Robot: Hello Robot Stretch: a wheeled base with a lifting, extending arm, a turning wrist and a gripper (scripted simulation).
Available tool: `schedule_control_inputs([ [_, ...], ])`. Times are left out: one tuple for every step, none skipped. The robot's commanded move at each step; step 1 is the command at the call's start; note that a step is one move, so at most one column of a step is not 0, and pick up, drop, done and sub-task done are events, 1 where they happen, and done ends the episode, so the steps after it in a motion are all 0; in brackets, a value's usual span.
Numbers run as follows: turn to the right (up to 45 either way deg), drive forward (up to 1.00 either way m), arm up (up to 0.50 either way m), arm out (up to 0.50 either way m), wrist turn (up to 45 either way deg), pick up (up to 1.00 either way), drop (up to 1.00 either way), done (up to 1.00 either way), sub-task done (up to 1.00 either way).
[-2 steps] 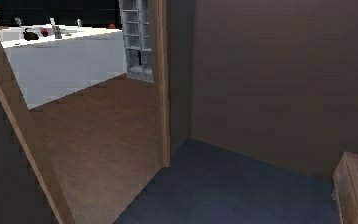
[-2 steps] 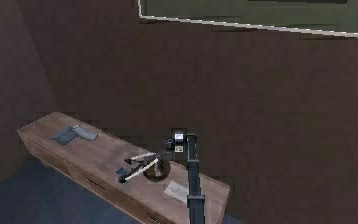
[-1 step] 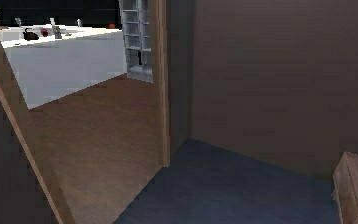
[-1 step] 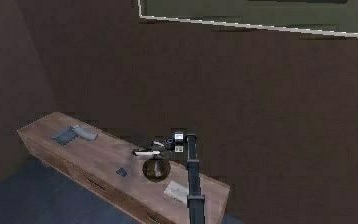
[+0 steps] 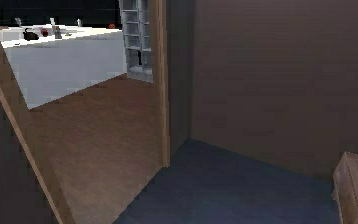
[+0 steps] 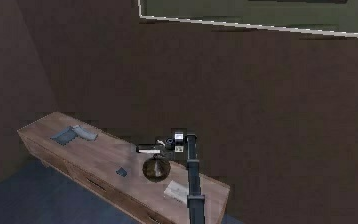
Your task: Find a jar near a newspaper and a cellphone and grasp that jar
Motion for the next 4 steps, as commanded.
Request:
schedule_control_inputs([
  [0.0, 0.0, -0.3, 0.0, 0.0, 0.0, 0.0, 0.0, 0.0],
  [0.0, 0.0, 0.0, 0.0, 0.0, 1.0, 0.0, 0.0, 0.0],
  [0.0, 0.0, 0.1, 0.0, 0.0, 0.0, 0.0, 0.0, 0.0],
  [0.0, 0.0, 0.0, 0.0, 0.0, 0.0, 0.0, 1.0, 0.0],
])
